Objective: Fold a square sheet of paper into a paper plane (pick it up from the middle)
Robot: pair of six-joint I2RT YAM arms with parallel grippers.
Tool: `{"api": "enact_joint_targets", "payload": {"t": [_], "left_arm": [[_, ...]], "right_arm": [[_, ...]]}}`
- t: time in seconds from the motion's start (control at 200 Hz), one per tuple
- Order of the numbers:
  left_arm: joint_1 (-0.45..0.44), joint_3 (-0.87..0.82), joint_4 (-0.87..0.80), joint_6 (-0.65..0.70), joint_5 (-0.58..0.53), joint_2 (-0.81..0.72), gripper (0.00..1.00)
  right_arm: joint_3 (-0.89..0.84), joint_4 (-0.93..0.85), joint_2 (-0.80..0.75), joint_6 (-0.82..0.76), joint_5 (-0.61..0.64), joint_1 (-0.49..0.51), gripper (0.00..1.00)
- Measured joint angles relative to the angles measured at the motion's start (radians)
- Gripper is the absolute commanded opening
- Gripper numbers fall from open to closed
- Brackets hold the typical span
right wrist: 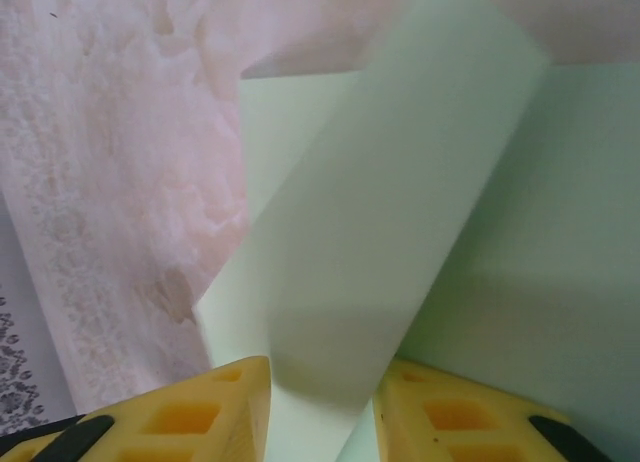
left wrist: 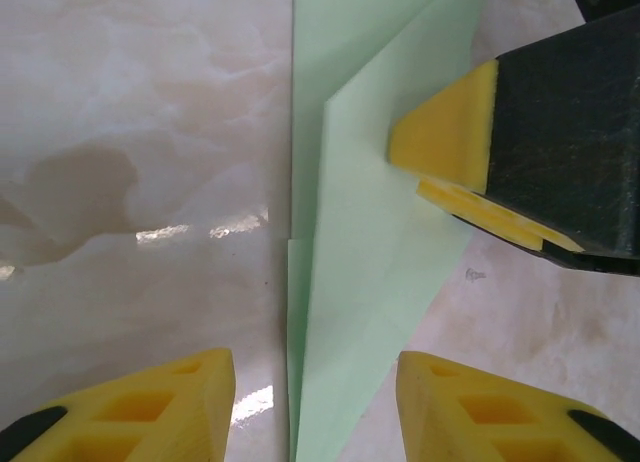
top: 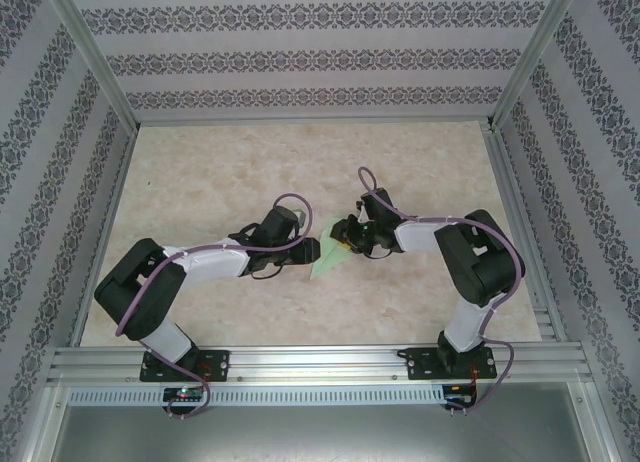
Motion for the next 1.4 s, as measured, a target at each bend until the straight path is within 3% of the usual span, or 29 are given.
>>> {"api": "enact_joint_targets", "payload": {"t": [0.205, 0.465, 0.724, 0.899, 1.079, 1.189, 1.324, 1.404], "left_arm": [[0.037, -0.06, 0.037, -0.023, 0.03, -0.001, 0.67], [0.095, -0.132, 0.129, -0.066, 0.107, -0.03, 0.82], [0.158, -0.181, 0.267, -0.114, 0.261, -0.056, 0.99], [0.189, -0.187, 0.399, -0.186, 0.368, -0.079, 1.0], [0.194, -0.197, 0.585, -0.281, 0.45, -0.089, 0.89], [0.193, -0.197, 0.656, -0.319, 0.464, -0.101, 0.72], [0.193, -0.203, 0.705, -0.341, 0.462, -0.127, 0.59], [0.193, -0.204, 0.717, -0.35, 0.459, -0.139, 0.44]], "right_arm": [[-0.045, 0.151, 0.008, 0.057, -0.04, 0.0, 0.25], [-0.097, 0.298, 0.024, 0.127, -0.069, -0.006, 0.06], [-0.118, 0.418, -0.041, 0.162, -0.148, -0.039, 0.05], [-0.105, 0.481, -0.142, 0.175, -0.237, -0.054, 0.06], [-0.066, 0.543, -0.169, 0.22, -0.304, -0.054, 0.07], [-0.063, 0.582, -0.169, 0.257, -0.33, -0.054, 0.07], [-0.063, 0.608, -0.169, 0.286, -0.349, -0.054, 0.07], [-0.063, 0.62, -0.167, 0.295, -0.357, -0.054, 0.08]]}}
